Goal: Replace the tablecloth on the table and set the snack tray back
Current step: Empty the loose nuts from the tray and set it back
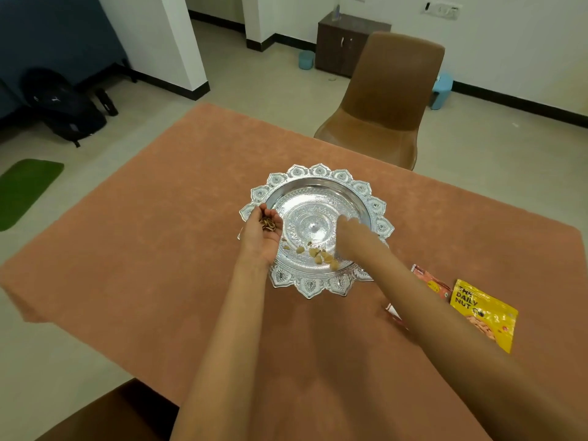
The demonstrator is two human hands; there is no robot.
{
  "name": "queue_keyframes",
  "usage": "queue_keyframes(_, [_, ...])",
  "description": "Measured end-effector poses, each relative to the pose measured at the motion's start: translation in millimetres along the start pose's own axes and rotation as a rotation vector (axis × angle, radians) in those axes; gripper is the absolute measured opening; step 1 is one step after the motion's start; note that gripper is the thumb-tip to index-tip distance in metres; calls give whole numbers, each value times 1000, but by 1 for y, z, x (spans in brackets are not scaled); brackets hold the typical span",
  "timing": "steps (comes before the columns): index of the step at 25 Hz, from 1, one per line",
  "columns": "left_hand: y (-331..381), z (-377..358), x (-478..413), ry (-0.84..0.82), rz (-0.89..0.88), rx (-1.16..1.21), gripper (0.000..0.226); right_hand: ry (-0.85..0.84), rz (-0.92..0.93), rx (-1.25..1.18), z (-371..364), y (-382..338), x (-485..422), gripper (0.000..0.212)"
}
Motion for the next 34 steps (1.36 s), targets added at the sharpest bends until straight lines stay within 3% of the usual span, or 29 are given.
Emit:
queue_keyframes(4, [-2, 3, 3, 11, 0, 2, 22, -238, 171, -76, -25, -45, 17, 48])
queue_keyframes(6, [-5, 0, 6, -2, 4, 7, 22, -219, 270, -279, -27, -56, 16, 32])
queue_keyframes(8, [-3, -4, 8, -16, -12, -7, 21, 3, 293, -433, -19, -53, 4, 18])
queue_keyframes(10, [6, -3, 8, -24, -51, -28, 21, 277, 313, -450, -17, -44, -13, 19])
queue_keyframes(12, [13, 2, 8, -22, -73, -30, 21, 349, 413, -356, -27, -51, -24, 22])
queue_keyframes(18, [8, 7, 6, -1, -78, -45, 20, 116, 778, -186, -45, -74, -6, 19])
queue_keyframes(21, [10, 10, 5, 6, -96, -56, 19, 45, 742, -136, -57, -68, 11, 23])
queue_keyframes(26, [11, 7, 4, 19, -133, -113, 20, 169, 505, 37, -62, -53, 21, 39])
queue_keyframes(30, [6, 5, 5, 51, -123, -227, 20, 134, 527, 25, -50, -46, 10, 45])
queue_keyframes(32, [7, 7, 7, 46, -92, -441, 19, 103, 547, -105, -47, -43, 7, 49])
queue_keyframes(34, [9, 6, 9, 6, -115, -984, 21, 91, 443, -503, -34, -34, 4, 49])
Point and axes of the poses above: each hand's wrist, its own x-axis away from the middle knuckle, its own z-axis out of the back of the hand, y = z × x, the point moved 2 cm from there along -x, towards the middle knuckle, and after that the axes turned 12 degrees about -y, right-handed, at the moved point
